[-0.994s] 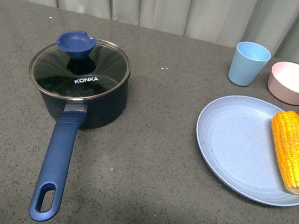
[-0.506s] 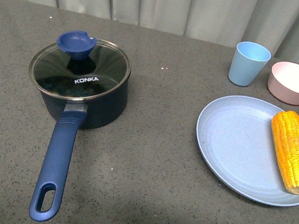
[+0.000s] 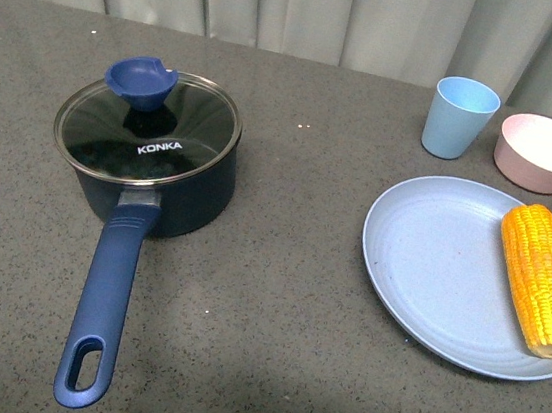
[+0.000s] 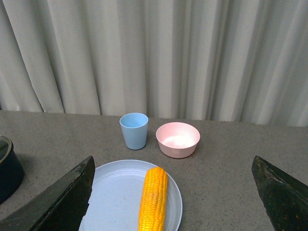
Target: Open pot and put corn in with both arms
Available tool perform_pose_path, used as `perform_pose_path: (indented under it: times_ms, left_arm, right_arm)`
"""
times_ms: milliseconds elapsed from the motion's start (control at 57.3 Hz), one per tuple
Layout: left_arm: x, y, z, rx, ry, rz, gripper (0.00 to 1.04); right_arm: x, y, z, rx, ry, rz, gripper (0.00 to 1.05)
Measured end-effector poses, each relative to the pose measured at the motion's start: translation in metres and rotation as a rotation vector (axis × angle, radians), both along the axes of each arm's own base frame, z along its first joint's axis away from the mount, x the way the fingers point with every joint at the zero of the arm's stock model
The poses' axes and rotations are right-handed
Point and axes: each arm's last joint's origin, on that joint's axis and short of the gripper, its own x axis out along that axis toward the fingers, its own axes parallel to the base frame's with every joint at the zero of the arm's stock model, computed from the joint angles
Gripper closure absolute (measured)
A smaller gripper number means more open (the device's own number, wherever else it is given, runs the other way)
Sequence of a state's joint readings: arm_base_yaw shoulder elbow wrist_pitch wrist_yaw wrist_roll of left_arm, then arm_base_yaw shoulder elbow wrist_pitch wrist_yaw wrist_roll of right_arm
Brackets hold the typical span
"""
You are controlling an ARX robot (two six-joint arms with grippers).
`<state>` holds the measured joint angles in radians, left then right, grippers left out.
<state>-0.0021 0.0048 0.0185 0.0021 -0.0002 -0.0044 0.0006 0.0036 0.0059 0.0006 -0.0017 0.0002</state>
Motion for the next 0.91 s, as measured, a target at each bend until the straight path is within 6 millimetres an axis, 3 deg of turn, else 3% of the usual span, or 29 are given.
perform_pose_path:
  times_ms: [488,610,680,785,907]
  left_arm:
    - [0.000,0.000,0.000,-0.002,0.003,0.008,0.07]
    - [0.006,-0.001,-0.007,-0.052,0.206,0.306,0.07]
    - [0.018,0.000,-0.007,-0.067,0.213,0.366,0.07]
    - [0.041,0.000,-0.002,-0.120,0.188,0.306,0.07]
    - [0.096,-0.008,0.002,-0.189,0.155,0.175,0.07]
  right_arm:
    - [0.000,0.000,0.000,0.000,0.000,0.000,0.09]
    - [0.000,0.000,0.000,0.000,0.000,-0.001,0.09]
    - [0.000,0.000,0.000,0.000,0.000,0.000,0.09]
    - [0.000,0.000,0.000,0.000,0.000,0.000,0.09]
    - [0.000,0.000,0.000,0.000,0.000,0.000,0.09]
